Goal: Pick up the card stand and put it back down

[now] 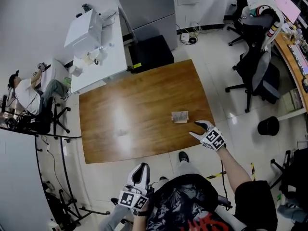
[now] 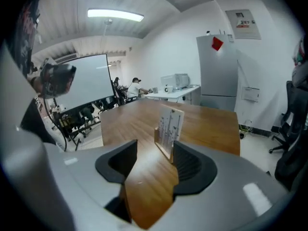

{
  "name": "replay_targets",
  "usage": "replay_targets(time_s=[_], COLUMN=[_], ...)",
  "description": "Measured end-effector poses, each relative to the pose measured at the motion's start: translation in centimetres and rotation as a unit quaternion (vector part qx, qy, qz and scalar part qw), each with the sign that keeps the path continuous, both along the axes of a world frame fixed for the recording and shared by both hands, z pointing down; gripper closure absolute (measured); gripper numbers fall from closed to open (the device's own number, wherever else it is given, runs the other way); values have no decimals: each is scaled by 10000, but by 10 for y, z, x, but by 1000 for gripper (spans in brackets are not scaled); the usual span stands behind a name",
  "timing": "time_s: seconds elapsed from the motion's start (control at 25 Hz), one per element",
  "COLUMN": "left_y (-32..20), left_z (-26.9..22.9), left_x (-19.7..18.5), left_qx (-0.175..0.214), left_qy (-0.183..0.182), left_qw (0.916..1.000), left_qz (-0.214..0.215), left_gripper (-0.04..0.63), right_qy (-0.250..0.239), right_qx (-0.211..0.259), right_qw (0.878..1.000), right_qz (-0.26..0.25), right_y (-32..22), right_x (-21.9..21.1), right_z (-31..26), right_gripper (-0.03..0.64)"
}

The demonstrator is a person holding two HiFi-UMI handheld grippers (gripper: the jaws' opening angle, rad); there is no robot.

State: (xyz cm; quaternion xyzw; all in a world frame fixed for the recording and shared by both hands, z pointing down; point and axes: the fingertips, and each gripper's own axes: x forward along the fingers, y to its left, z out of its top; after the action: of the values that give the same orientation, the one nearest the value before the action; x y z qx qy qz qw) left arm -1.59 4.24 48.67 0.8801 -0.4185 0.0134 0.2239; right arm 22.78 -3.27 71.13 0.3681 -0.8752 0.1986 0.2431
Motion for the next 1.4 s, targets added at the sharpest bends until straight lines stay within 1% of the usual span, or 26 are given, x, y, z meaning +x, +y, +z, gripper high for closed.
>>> replay_targets(time_s=[0.08,0.16,0.36,0.48,0.56,0.6,0.68,0.8,0.92,1.0,1.12,1.24,1.32,1.36,1.4], left_y=[-13,-25,-42,-46,-46,-46,-45,-44,-41,-39,-38,-36,-36,-36,-35], left_z=[-6,-10,-8,-10,-9,-8,-7,-7,-5,-2,0,-3,-4,-4,-4], left_x=[5,5,3,2,0,0,1,3,-1,-7,-16,-24,-32,-36,-39], left_qx=[147,212,190,201,153,122,83,71,41,15,-3,-2,5,-1,-14], left_qy=[-100,-145,-185,-215,-231,-241,-256,-236,-246,-215,-160,-199,-247,-267,-280], left_qw=[9996,9991,9984,9980,9978,9978,9979,9981,9983,9985,9990,9994,9994,9994,9993], left_qz=[-213,-349,-508,-560,-594,-603,-590,-562,-534,-508,-416,-279,-227,-226,-237], left_gripper=[584,584,584,584,584,584,584,583,584,583,584,584,584,584,584], right_qy=[215,375,592,605,603,595,611,538,201,71,214,407,583,661,713], right_qx=[-137,-203,-325,-355,-363,-353,-358,-320,-224,-217,-255,-444,-542,-584,-633], right_qw=[9994,9981,9944,9927,9927,9929,9929,9944,9974,9979,9967,9930,9913,9913,9921], right_qz=[-237,-435,-815,-981,-983,-969,-958,-850,-660,-611,-741,-1016,-1052,-981,-813], right_y=[-16,-29,-51,-59,-61,-62,-59,-59,-56,-49,-37,-18,-15,-16,-17], right_x=[3,1,-10,-19,-23,-25,-28,-32,-40,-47,-54,-60,-60,-58,-57], right_z=[26,43,70,84,89,89,85,80,70,63,68,84,88,89,88], right_gripper=[385,379,369,360,368,395,472,480,482,483,483,471,448,418,363])
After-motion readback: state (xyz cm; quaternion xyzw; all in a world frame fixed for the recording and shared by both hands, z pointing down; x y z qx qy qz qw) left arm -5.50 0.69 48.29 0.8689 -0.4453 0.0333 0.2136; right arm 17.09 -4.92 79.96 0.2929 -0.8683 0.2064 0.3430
